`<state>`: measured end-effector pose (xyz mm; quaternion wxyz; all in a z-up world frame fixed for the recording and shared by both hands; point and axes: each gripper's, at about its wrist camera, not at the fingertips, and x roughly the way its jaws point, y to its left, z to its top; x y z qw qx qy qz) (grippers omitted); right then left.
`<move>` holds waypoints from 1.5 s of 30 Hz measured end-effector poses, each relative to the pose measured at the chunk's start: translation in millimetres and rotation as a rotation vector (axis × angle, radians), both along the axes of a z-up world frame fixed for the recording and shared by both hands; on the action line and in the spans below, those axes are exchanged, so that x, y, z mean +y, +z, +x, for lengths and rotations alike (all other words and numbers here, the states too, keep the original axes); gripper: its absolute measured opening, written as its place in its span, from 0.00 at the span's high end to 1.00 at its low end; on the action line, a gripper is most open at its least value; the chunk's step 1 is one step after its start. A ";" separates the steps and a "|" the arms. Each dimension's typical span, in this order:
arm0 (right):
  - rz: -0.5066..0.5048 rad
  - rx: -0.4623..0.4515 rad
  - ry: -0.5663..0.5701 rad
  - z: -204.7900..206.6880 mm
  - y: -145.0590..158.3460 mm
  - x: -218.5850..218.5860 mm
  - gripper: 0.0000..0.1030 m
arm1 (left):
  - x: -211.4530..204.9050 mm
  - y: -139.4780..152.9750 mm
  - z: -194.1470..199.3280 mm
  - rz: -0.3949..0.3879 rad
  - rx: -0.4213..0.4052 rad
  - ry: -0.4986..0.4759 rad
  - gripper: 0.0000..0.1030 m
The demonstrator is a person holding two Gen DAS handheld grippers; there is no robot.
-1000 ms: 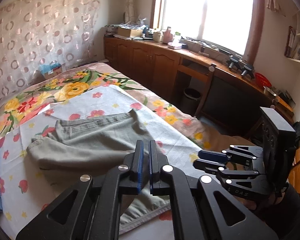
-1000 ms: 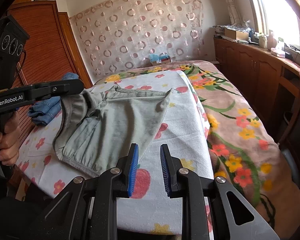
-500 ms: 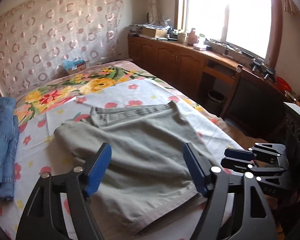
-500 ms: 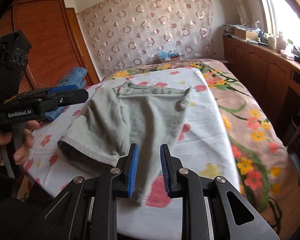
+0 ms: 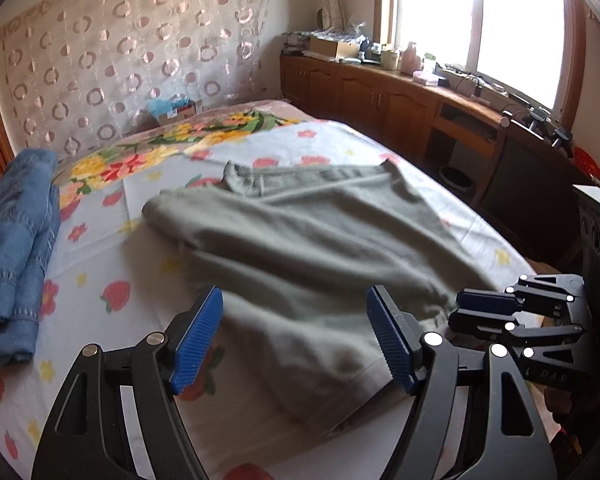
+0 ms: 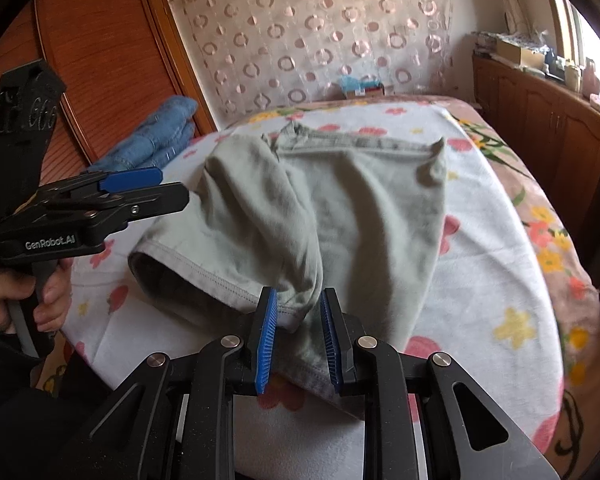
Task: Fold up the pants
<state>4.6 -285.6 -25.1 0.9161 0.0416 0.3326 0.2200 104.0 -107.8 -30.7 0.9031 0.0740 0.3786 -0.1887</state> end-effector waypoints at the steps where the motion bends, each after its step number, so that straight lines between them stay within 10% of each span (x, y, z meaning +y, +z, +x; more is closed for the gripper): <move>1: -0.001 0.004 0.001 1.2 0.6 0.7 0.78 | 2.2 -1.8 0.6 0.000 0.005 0.003 0.27; 17: 0.040 -0.094 0.000 -17.4 29.9 -25.9 0.95 | 11.4 -4.4 -4.5 -0.003 0.005 0.017 0.27; 37: -0.018 -0.025 -0.032 -50.8 15.7 -45.7 0.95 | -3.9 -34.5 -4.7 0.059 0.076 -0.014 0.27; 45: -0.017 -0.025 -0.054 -47.1 24.6 -47.7 0.79 | -2.6 -37.4 -6.5 0.050 0.081 -0.011 0.27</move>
